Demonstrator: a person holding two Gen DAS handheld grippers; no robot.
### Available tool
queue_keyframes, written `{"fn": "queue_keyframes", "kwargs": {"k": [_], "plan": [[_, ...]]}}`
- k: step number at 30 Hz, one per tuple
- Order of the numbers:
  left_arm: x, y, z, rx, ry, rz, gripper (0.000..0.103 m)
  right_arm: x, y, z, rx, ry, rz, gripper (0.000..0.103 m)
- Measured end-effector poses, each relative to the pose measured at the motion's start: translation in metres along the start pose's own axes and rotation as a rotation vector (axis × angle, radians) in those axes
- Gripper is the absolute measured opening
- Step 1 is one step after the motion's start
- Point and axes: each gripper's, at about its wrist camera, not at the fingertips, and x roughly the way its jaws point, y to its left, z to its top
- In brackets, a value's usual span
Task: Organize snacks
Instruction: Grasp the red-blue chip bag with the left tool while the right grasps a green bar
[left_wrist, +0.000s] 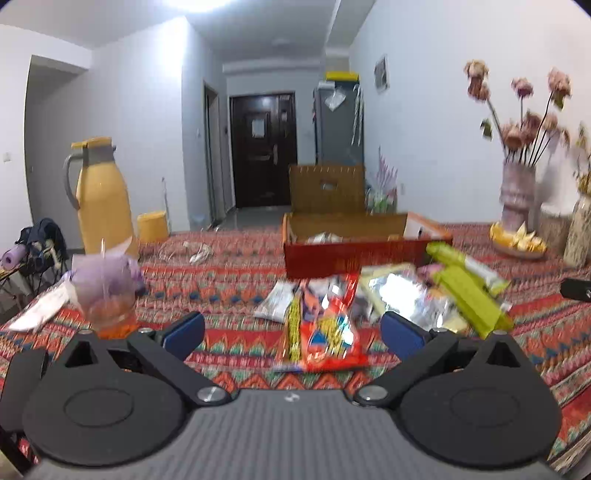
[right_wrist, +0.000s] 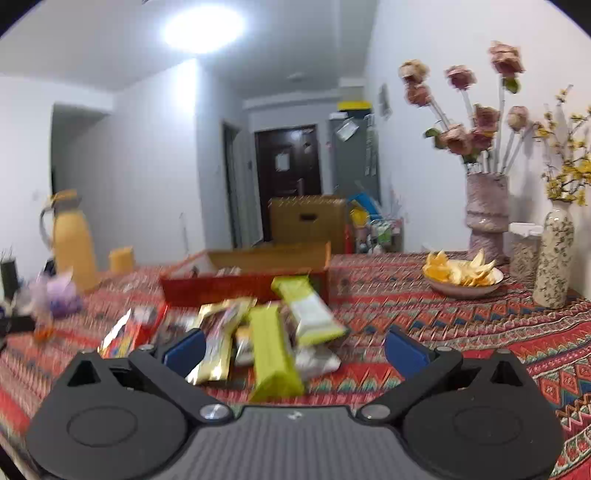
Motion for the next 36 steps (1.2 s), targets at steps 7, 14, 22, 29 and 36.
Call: {"fn": "queue_keyframes", "kwargs": {"k": [7,14,22,29,36], "plan": [[0.001,0.004,-0.013,0.01,0.024,0.019,0.103,-0.001,0.009,-0.012,-0.057,-0.005,-0.019,0.103],[0.016,0.002,-0.018,0.02,0.059,0.014,0.103,0.014,0.005,-0.023,-0.029,0.041,-0.032,0.103],[0.043,0.003,-0.024,-0.002,0.101,-0.022,0.103,0.031,0.015,-0.029,-0.033,0.085,-0.046,0.103],[0.074,-0.006,-0.018,0.024,0.125,-0.074,0.103,0.045,0.017,-0.029,-0.039,0.108,-0.075,0.103],[0.113,-0.018,-0.003,0.071,0.125,-0.077,0.103,0.073,0.014,-0.014,-0.038,0.117,-0.076,0.083]]}}
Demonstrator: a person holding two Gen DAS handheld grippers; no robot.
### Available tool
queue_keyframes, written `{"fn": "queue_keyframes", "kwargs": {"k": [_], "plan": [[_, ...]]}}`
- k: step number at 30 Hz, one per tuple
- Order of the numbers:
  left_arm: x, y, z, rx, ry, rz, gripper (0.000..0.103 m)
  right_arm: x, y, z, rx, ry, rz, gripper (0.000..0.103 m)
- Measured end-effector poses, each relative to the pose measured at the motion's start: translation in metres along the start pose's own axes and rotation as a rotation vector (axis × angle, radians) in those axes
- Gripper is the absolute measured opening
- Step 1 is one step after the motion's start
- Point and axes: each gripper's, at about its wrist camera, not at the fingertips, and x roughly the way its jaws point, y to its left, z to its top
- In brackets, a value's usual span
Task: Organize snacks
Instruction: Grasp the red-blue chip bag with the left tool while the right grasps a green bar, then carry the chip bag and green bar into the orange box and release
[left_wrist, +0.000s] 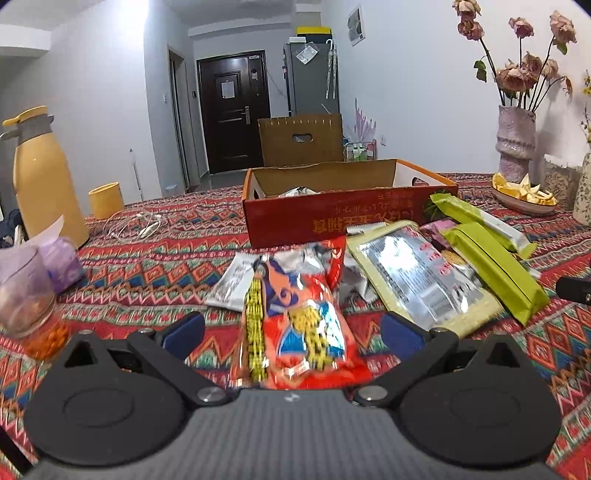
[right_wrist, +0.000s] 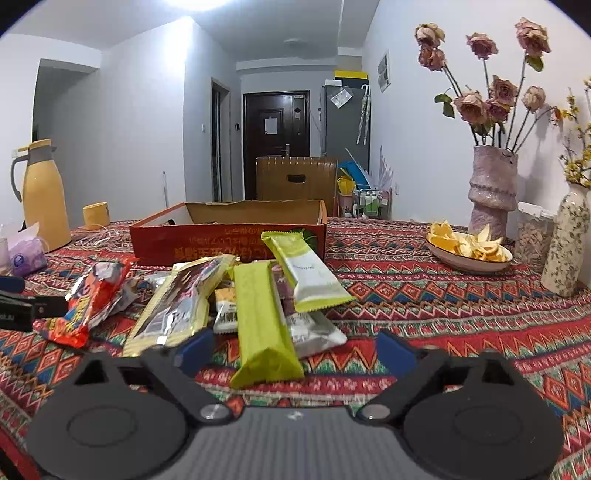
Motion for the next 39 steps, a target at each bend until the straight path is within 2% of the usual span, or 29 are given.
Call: {"fn": "queue_keyframes", "kwargs": {"k": [3,5,8,14,18,19,20,22,24,26,27,30,32,39], "plan": [[0.015,0.002,0.011,-0.009,0.0,-0.019,0.103,0.015,0.001,0.011,-0.002,0.007,0.021,0.073],[0.028,0.001,0.016,-0.004,0.011,-0.024,0.103,0.024,0.002,0.018,-0.006,0.004,0.05,0.06],[0.042,-0.002,0.02,0.014,0.029,-0.034,0.103,0.044,0.004,0.024,-0.011,0.05,0.071,0.053],[0.058,-0.004,0.02,0.022,0.06,-0.064,0.103,0.078,0.009,0.023,-0.024,0.134,0.118,0.049],[0.066,-0.001,0.018,0.017,0.074,-0.064,0.103,0.09,0.012,0.021,-0.023,0.146,0.116,0.048],[0.068,-0.001,0.018,0.013,0.081,-0.067,0.103,0.092,0.012,0.021,-0.027,0.147,0.115,0.046],[0.069,0.0,0.018,0.008,0.086,-0.071,0.103,0.092,0.012,0.022,-0.026,0.144,0.114,0.04],[0.071,0.001,0.017,0.0,0.096,-0.082,0.103,0.09,0.011,0.022,-0.023,0.136,0.113,0.039],[0.071,0.0,0.017,-0.002,0.093,-0.083,0.097,0.087,0.009,0.022,-0.018,0.138,0.108,0.038],[0.069,0.0,0.017,0.005,0.085,-0.07,0.066,0.081,0.008,0.021,-0.017,0.135,0.11,0.036],[0.069,0.001,0.018,-0.002,0.092,-0.078,0.065,0.078,0.008,0.02,-0.016,0.129,0.111,0.035],[0.062,0.006,0.021,-0.036,0.099,-0.096,0.049,0.067,0.01,0.017,-0.017,0.117,0.121,0.032],[0.054,0.006,0.02,-0.039,0.097,-0.087,0.044,0.059,0.011,0.014,-0.02,0.115,0.128,0.032],[0.0,0.0,0.002,-0.082,0.09,-0.099,0.043,0.023,0.013,-0.002,-0.036,0.133,0.132,0.032]]}}
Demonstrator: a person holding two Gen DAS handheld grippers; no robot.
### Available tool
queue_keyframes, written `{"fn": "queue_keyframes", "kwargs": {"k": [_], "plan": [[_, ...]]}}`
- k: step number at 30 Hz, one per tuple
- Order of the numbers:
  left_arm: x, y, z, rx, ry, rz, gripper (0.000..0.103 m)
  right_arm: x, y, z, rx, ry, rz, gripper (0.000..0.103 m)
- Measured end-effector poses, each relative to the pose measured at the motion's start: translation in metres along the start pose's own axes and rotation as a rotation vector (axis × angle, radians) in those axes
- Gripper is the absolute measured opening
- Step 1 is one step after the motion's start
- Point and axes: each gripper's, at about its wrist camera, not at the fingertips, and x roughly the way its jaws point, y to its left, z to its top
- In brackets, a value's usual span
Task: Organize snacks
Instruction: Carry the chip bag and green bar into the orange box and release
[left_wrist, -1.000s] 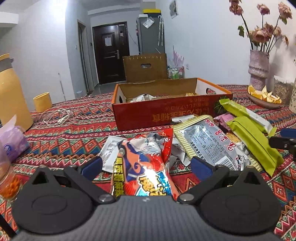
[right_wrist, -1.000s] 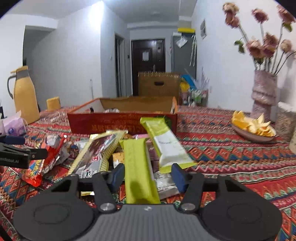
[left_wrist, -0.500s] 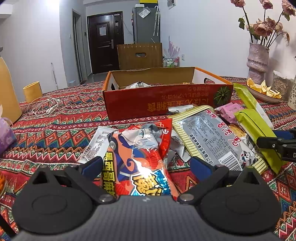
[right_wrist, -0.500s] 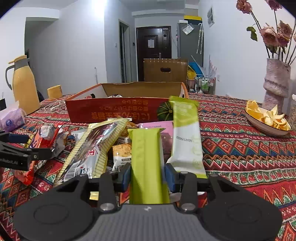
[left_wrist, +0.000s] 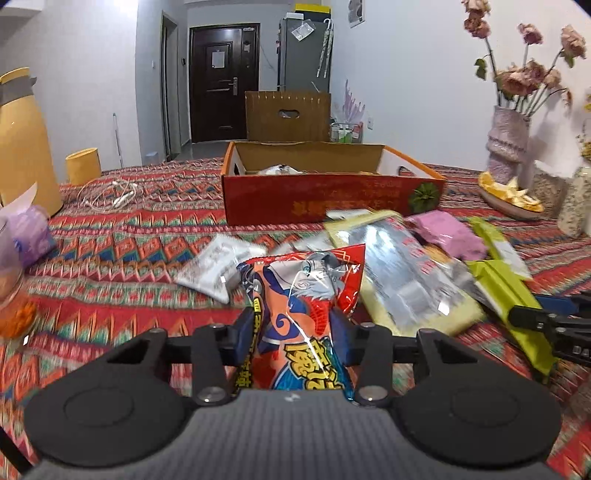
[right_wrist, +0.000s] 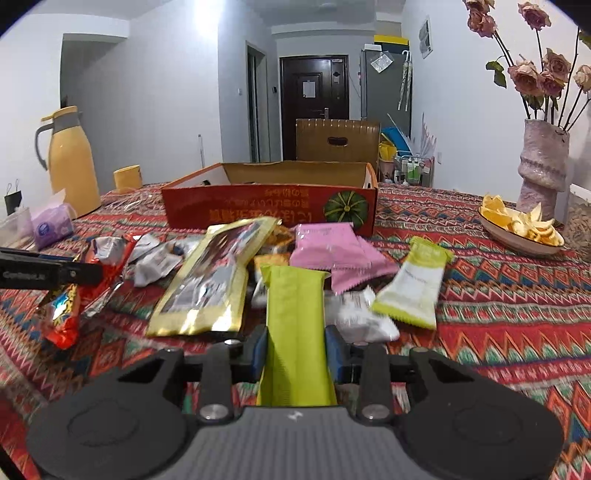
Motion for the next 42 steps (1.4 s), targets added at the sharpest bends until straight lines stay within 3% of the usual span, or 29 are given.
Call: {"fn": "queue_keyframes", "kwargs": {"k": [6,10,17,21,26,31,35,38,42], "plan": [[-0.037,-0.022,-0.024,0.051,-0.02,-0.043,0.043,-0.033,0.003,-0.012,-0.017,-0.004,0.001,0.032],[-0.037,-0.029,-0.028,0.055,0.004,-0.014,0.043,-0.04,0.005,-0.015,-0.013,-0.015,-0.005,0.032],[-0.042,-0.023,-0.021,0.05,-0.037,-0.023,0.043,-0.05,0.005,-0.013,-0.006,-0.044,0.003,0.032],[-0.038,-0.014,0.003,0.043,-0.059,-0.058,0.043,-0.051,-0.005,0.004,0.043,-0.067,0.084,0.032],[-0.025,0.005,0.07,0.043,-0.179,-0.076,0.043,-0.042,-0.019,0.055,0.004,-0.143,0.127,0.032],[0.034,0.017,0.148,0.036,-0.186,-0.033,0.043,0.004,-0.041,0.122,0.003,-0.191,0.121,0.032],[0.107,0.02,0.196,0.069,-0.162,-0.009,0.045,0.073,-0.06,0.179,0.049,-0.162,0.124,0.032],[0.162,0.024,0.216,0.044,-0.102,0.054,0.044,0.136,-0.071,0.21,0.08,-0.095,0.061,0.032],[0.215,0.03,0.226,0.004,-0.019,0.082,0.044,0.203,-0.077,0.229,0.107,-0.009,-0.001,0.032]]}}
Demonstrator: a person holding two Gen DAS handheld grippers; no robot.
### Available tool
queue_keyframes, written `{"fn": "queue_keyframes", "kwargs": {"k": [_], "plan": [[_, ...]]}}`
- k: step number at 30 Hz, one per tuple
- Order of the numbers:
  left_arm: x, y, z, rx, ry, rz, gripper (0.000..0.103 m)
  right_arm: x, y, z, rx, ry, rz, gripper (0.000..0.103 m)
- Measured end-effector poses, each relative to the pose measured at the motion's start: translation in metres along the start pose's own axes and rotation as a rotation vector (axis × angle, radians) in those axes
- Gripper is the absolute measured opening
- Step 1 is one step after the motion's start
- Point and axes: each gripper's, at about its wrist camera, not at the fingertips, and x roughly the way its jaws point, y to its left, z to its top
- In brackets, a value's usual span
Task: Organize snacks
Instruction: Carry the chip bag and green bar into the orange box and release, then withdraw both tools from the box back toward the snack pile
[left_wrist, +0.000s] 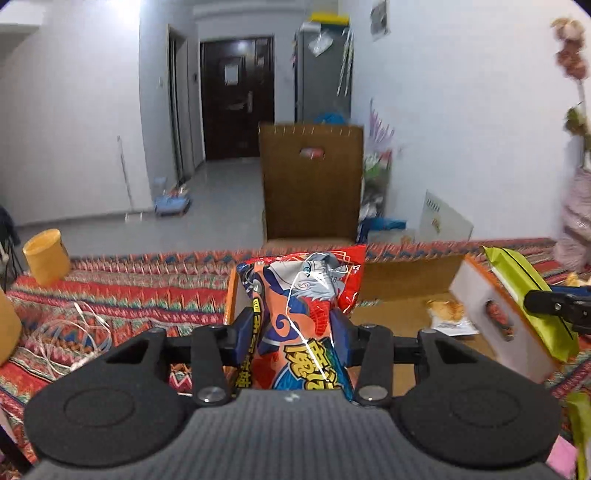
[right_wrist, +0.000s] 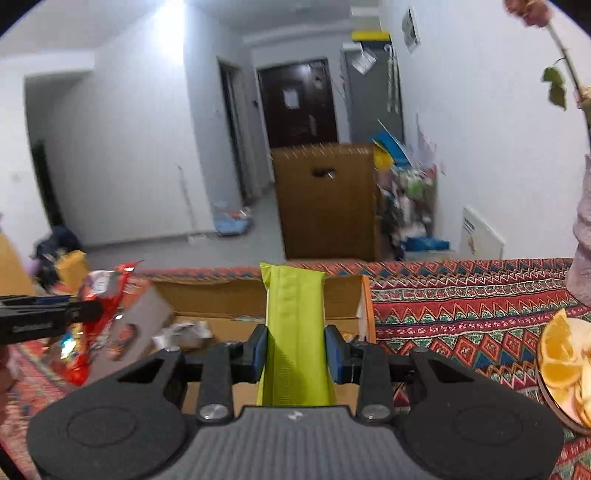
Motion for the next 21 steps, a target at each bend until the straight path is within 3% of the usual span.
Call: {"fn": "queue_keyframes", "kwargs": {"k": [3,6,7,8,10,18,21], "plan": [[0.022,0.0,-0.008,0.021,0.037,0.046,0.044,0.039,0.005,-0.003,-0.055,0.06,-0.091,0.032],[0.03,0.003,-0.019,0.035,0.054,0.045,0.048,0.059,0.009,-0.013,-0.096,0.104,-0.147,0.033],[0.029,0.004,-0.023,0.034,0.055,0.038,0.053,0.062,0.013,-0.017,-0.11,0.11,-0.158,0.034],[0.026,0.004,-0.026,0.035,0.062,0.023,0.063,0.062,0.016,-0.021,-0.124,0.107,-0.167,0.046],[0.023,0.006,-0.028,0.034,0.074,0.015,0.075,0.058,0.022,-0.024,-0.157,0.089,-0.178,0.065],[-0.021,0.014,-0.017,0.028,0.024,0.02,0.079,0.007,0.031,-0.01,-0.145,0.028,-0.138,0.071],[-0.051,0.015,-0.017,0.038,0.0,0.026,0.081,-0.018,0.032,-0.009,-0.142,0.002,-0.118,0.081]]}}
